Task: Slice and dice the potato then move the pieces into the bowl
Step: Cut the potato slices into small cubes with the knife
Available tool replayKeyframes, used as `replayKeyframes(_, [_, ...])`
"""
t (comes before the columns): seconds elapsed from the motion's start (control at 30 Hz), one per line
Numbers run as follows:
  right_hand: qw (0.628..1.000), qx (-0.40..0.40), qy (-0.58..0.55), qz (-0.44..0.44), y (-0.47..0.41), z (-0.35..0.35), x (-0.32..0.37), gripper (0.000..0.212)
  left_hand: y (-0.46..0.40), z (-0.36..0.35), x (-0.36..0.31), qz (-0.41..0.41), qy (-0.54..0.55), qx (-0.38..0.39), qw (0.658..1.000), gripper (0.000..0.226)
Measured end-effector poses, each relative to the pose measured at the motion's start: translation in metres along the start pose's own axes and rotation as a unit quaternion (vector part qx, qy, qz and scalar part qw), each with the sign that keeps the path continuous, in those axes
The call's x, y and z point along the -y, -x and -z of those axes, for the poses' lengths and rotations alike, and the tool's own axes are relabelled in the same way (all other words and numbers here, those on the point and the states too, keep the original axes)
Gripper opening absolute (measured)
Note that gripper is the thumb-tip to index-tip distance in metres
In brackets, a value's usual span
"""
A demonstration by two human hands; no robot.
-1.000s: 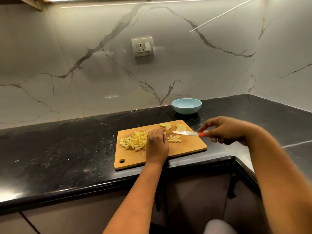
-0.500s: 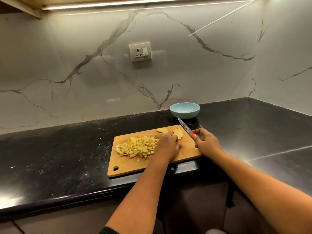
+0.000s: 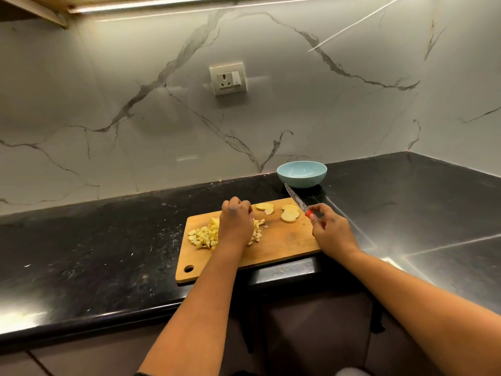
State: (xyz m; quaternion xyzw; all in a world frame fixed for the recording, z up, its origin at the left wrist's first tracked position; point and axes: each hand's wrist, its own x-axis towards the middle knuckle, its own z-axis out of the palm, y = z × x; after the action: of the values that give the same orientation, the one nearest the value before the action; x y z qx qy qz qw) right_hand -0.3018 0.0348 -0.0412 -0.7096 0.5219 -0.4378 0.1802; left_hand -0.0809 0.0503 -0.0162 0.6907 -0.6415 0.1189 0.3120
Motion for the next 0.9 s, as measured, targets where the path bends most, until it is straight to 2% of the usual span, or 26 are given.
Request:
replayKeyframes(0.13, [1.000, 0.000, -0.006, -0.005, -0.001, -0.002, 0.001, 0.018, -0.010, 0.007, 0.002, 0.031, 0.052, 0.014, 0.998, 0.020])
replayKeyframes(0.23, [1.000, -0.008, -0.016, -0.007, -0.002, -0.004, 0.000, 0.018, -0.013, 0.005, -0.010, 0.007, 0.022, 0.040, 0.999, 0.024])
replayKeyframes(0.33, [0.999, -0.018, -0.029, -0.016, -0.002, -0.005, -0.002, 0.019, -0.018, -0.008, -0.030, -0.037, 0.001, 0.115, 0.993, 0.031])
replayKeyframes(0.47, [0.999, -0.021, -0.033, -0.018, -0.002, -0.006, -0.003, 0.020, -0.025, -0.029, -0.054, -0.086, -0.026, 0.260, 0.961, 0.046])
replayKeyframes(0.7, [0.999, -0.017, -0.049, -0.015, -0.004, -0.008, -0.003, 0.020, -0.028, -0.032, -0.058, -0.064, -0.025, 0.263, 0.962, 0.029])
replayKeyframes(0.9, [0.999, -0.014, -0.050, -0.013, -0.004, -0.008, -0.001, 0.020, -0.025, -0.012, -0.065, -0.020, -0.031, 0.321, 0.946, 0.033])
